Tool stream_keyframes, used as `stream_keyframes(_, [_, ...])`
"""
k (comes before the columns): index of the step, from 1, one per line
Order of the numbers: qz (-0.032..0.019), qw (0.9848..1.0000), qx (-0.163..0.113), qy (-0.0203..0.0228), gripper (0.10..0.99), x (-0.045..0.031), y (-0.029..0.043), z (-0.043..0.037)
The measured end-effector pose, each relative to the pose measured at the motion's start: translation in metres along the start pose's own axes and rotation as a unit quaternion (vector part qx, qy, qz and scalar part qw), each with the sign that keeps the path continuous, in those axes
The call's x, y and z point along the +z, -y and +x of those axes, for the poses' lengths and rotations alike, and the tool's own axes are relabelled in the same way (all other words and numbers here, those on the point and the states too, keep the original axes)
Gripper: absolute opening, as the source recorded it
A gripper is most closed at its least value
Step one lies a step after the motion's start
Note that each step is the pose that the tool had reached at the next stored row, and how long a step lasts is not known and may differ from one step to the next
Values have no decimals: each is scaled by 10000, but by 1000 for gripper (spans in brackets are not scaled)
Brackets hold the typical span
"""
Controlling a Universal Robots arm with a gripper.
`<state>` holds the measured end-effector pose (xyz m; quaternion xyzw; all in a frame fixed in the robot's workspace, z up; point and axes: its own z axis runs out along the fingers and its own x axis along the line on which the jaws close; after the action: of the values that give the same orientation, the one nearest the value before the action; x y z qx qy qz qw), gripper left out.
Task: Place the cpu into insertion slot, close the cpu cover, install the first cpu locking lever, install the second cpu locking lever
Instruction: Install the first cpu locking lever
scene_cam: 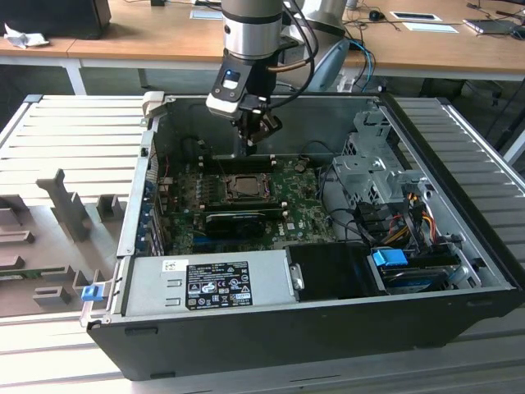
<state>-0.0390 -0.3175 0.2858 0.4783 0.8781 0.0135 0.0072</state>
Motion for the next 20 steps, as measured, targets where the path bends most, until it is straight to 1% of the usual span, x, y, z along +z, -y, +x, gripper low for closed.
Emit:
stream_keyframes(5, [0,9997,-235,-7,106,0,0,0])
stream_keyframes(6, [0,9994,-345,-10,106,0,0,0])
stream_keyframes(8, [0,9976,-687,-21,106,0,0,0])
stream_keyframes(9, [0,9970,-779,-24,106,0,0,0])
stream_keyframes(11, [1,9965,-837,-25,106,0,0,0])
stream_keyframes(13, [0,9955,-942,-29,106,0,0,0])
stream_keyframes(15, [0,9950,-999,-30,106,0,0,0])
stream_keyframes(17, [0,9939,-1100,-34,106,0,0,0])
stream_keyframes(20, [1,9927,-1204,-37,106,0,0,0])
